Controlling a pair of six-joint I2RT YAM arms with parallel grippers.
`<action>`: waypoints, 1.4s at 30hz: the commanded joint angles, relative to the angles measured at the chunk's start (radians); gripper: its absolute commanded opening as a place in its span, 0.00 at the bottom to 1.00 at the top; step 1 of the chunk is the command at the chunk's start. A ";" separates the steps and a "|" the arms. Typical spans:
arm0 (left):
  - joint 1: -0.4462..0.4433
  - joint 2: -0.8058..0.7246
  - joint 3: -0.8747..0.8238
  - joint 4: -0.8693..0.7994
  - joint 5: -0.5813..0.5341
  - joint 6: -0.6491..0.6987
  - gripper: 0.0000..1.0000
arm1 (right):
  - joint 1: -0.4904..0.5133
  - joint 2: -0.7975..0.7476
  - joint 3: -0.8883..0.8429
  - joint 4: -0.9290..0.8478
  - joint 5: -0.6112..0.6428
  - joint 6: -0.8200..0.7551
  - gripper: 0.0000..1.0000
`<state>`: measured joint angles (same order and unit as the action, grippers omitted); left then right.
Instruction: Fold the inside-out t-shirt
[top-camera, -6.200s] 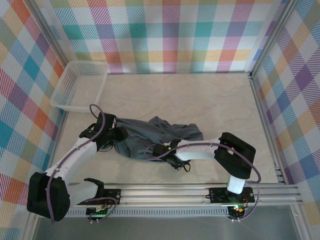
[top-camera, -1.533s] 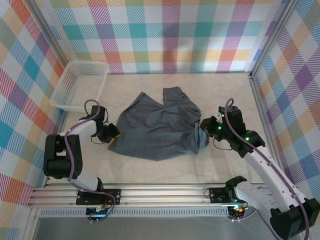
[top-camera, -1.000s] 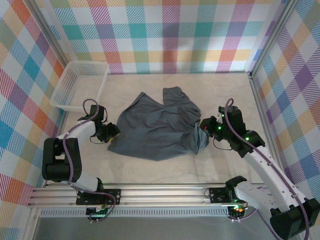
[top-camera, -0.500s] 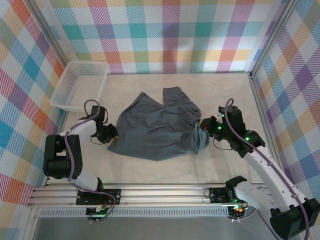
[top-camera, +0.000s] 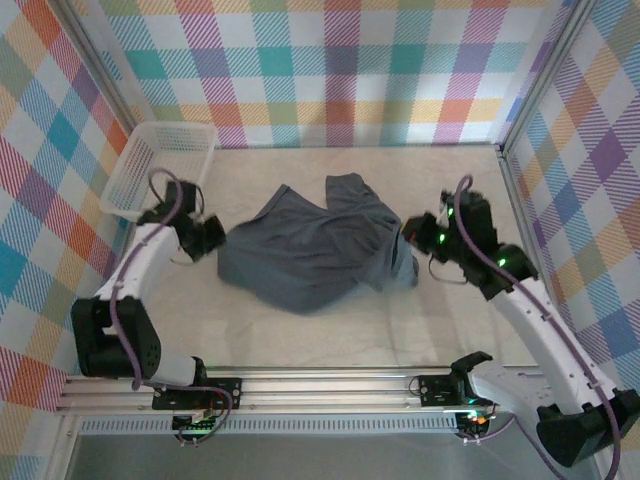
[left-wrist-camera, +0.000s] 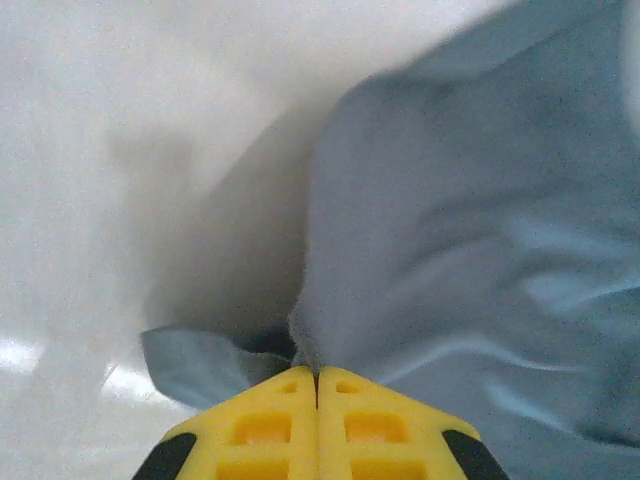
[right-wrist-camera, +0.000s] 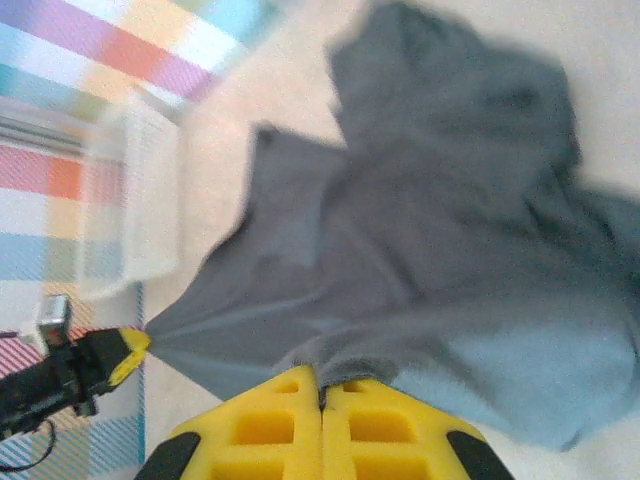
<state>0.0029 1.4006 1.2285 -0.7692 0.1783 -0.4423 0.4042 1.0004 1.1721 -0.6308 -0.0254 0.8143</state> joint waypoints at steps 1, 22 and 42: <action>0.005 -0.106 0.344 -0.192 -0.082 0.071 0.00 | -0.006 0.012 0.314 0.063 0.189 -0.204 0.00; 0.006 -0.246 0.880 -0.286 -0.419 0.183 0.00 | -0.006 0.047 0.809 0.265 0.293 -0.483 0.00; 0.020 -0.320 1.106 -0.202 -0.290 0.111 0.00 | -0.005 -0.014 0.965 0.284 0.112 -0.449 0.00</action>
<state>0.0086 1.1339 2.3077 -1.0527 -0.0799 -0.3225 0.4042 1.0401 2.1395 -0.4984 0.1223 0.3111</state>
